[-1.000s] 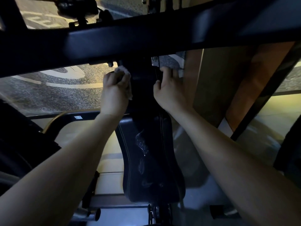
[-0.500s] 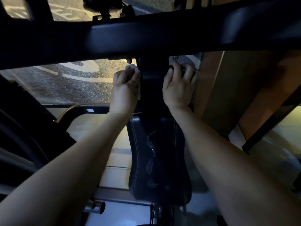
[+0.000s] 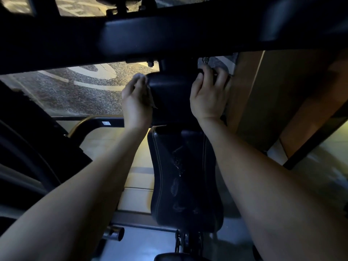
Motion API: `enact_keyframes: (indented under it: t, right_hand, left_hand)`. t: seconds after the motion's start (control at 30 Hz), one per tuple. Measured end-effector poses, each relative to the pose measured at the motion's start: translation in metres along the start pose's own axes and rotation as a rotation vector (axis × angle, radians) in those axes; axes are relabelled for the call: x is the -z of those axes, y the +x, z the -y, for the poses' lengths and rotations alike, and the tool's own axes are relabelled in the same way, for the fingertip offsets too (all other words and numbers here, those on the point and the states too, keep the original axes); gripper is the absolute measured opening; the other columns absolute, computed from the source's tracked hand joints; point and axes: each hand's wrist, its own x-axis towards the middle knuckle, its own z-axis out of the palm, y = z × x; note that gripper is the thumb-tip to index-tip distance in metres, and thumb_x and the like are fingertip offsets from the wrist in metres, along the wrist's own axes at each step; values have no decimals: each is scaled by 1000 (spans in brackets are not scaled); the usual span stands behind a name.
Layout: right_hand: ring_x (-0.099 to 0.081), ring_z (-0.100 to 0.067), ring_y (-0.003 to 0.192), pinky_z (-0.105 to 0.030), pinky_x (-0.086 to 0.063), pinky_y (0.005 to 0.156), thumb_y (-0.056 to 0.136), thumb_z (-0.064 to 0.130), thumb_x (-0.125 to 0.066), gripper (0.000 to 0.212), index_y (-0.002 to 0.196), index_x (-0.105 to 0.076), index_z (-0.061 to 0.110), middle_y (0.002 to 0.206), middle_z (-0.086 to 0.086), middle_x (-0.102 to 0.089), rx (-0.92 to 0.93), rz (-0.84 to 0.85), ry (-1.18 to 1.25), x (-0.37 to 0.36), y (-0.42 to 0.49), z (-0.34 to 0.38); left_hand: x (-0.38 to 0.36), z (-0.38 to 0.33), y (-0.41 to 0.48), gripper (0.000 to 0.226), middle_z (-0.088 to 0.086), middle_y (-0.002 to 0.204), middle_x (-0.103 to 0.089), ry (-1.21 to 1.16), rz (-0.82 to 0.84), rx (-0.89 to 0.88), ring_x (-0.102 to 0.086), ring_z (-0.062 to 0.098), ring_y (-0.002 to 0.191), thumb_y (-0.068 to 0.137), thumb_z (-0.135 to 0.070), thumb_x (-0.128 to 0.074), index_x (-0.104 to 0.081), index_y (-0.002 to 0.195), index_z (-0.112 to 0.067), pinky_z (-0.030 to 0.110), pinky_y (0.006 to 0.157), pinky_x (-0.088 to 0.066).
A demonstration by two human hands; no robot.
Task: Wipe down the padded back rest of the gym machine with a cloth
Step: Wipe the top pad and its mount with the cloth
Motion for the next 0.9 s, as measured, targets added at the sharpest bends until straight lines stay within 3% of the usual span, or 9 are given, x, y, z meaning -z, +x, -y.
enact_keyframes:
  t: [0.07, 0.13, 0.23, 0.33, 0.4, 0.5, 0.6, 0.77, 0.9]
  right_hand:
    - [-54, -36, 103, -43, -44, 86, 105, 34, -41, 35, 121, -70, 23, 122, -13, -60, 19, -21, 5, 1, 1, -1]
    - [-55, -36, 101, -43, -43, 88, 105, 33, -42, 34, 121, -70, 22, 121, -14, -60, 49, -29, 3, 1, 1, -2]
    - [-55, -35, 103, -42, -41, 90, 106, 35, -39, 37, 123, -69, 22, 123, -13, -59, 57, -8, -4, 2, 1, -3]
    - [-54, -35, 106, -40, -39, 91, 105, 37, -37, 38, 124, -68, 24, 125, -12, -58, 39, 18, -16, 3, 2, -3]
    - [-54, -35, 107, -38, -37, 91, 105, 36, -40, 36, 124, -68, 24, 125, -12, -59, 38, 17, -16, 2, 2, -3]
    - [-54, -36, 106, -38, -37, 91, 105, 35, -42, 36, 124, -69, 22, 124, -13, -60, 49, -2, -13, 1, 2, -4]
    - [-55, -36, 103, -41, -40, 88, 106, 34, -39, 37, 123, -69, 21, 122, -14, -60, 73, -12, -10, 1, 1, -4]
    - [-54, -35, 106, -40, -41, 89, 105, 36, -41, 34, 125, -67, 26, 125, -11, -59, 44, 6, -62, 6, 0, 1]
    - [-55, -35, 106, -37, -40, 86, 105, 35, -42, 34, 124, -68, 25, 125, -11, -60, 31, -2, -33, 4, 0, 2]
  left_hand:
    - [4, -19, 12, 40, 8, 141, -58, -59, 34, -147, -51, 6, 130, 96, -9, -53, -63, 134, -6, 8, 109, -33]
    - [6, -31, 29, 34, 3, 130, -60, -148, 119, -216, -56, -8, 113, 95, 2, -56, -64, 128, 4, 10, 98, -46]
    - [7, -27, 42, 36, 8, 136, -59, -131, 204, -189, -61, 18, 118, 93, -8, -56, -67, 127, -4, 31, 99, -53]
    - [7, -17, 35, 34, 3, 136, -62, -144, 161, -116, -60, 12, 116, 93, -5, -57, -68, 126, -6, 8, 96, -40]
    - [8, -13, 27, 39, -3, 126, -67, -218, 114, 32, -61, 6, 111, 90, -3, -54, -68, 126, -12, 7, 91, -39]
    - [3, -9, 38, 26, -4, 94, -74, -345, 90, 346, -66, 5, 90, 97, -17, -52, -74, 110, -23, 18, 75, -45]
    - [2, -3, 53, 24, -7, 70, -68, -410, 196, 346, -60, 6, 65, 100, -31, -52, -70, 85, -23, 25, 65, -44]
    - [16, 23, 32, 29, 2, 101, -78, -578, 287, 413, -75, 24, 92, 102, -40, -56, -71, 119, -23, 41, 78, -61]
    - [11, 44, -21, 24, 13, 68, -71, -589, 344, 559, -58, 31, 50, 106, -22, -53, -71, 119, -12, 53, 47, -46]
